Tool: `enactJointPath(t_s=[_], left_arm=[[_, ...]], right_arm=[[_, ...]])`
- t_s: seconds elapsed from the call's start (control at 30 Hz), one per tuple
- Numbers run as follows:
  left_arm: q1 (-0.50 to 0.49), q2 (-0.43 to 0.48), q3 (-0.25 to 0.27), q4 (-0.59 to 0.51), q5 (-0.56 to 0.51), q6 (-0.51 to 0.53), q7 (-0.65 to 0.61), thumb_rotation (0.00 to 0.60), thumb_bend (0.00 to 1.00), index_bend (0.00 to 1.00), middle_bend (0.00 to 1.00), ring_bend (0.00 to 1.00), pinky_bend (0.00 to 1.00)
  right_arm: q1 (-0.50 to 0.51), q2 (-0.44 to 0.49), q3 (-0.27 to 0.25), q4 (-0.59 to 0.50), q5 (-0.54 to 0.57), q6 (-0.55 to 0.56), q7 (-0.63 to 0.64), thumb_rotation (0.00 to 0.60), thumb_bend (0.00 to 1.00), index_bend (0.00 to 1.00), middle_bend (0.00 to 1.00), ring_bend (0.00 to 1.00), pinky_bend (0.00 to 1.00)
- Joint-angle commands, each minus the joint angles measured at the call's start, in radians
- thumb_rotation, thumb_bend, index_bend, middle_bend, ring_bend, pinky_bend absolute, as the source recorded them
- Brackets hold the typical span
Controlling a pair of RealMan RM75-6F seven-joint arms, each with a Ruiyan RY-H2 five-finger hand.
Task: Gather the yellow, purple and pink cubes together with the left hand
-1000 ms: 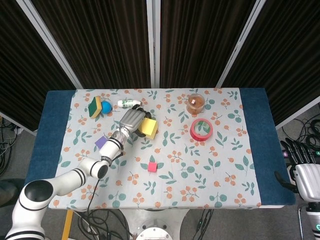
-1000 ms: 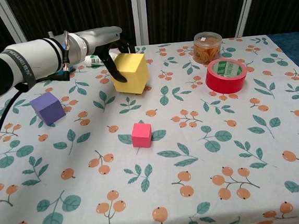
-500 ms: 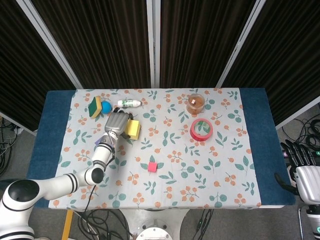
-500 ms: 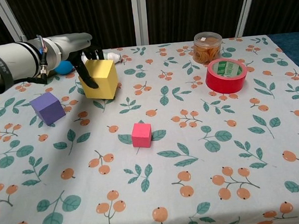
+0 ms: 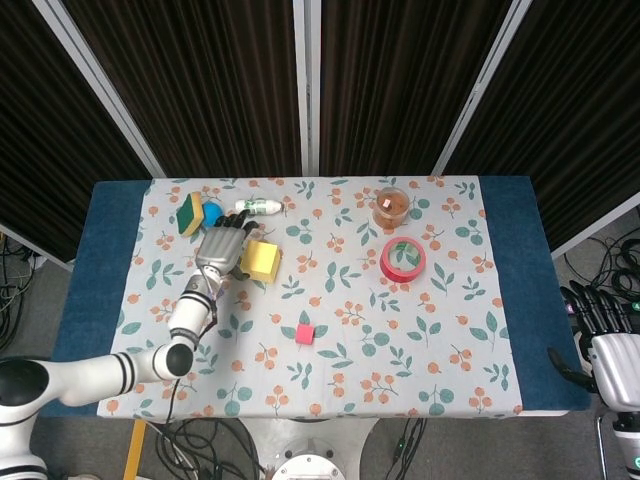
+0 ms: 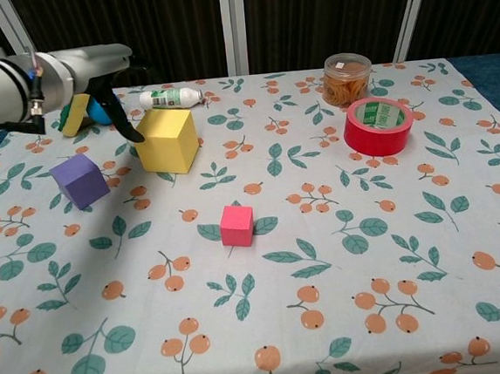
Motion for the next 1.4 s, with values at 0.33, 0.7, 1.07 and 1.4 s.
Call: enactJointPath(t_s=[0.33,0.7,1.07,1.4], left_arm=[[0.181,0.155,0.160,-0.077,0.338,0.024,-0.197,0.600,0.10,0.29,0.11,0.10,0.12],[0.197,0.186,0.226,-0.017,0.538,-0.057,-0.297,0.600,0.18,0.34,0.11,0.09,0.12],[0.212,0.121,0.243,0.128,0.617,-0.084,-0.362,0.600,0.23,0.37,0.11,0.09,0.11],[0.229,0.038,0.245,0.263,0.739,-0.045,-0.503,0.600,0.23,0.47,0.11,0.09,0.11]], right_arm=[[0.014,-0.007,-0.002,-0.005,-0.018,-0.011,-0.009,0.600,0.22,0.00,0.04,0.00,0.04],[0.006,-0.006,-0.004,-0.014,-0.007,-0.006,-0.023,0.600,0.22,0.00,0.04,0.00,0.04],[0.008,-0.008,-0.003,-0.022,-0.002,-0.011,-0.034,0.600,0.22,0.00,0.04,0.00,0.04],[0.009,-0.009,-0.004,-0.026,-0.001,-0.014,-0.040,0.600,0.22,0.00,0.04,0.00,0.04]])
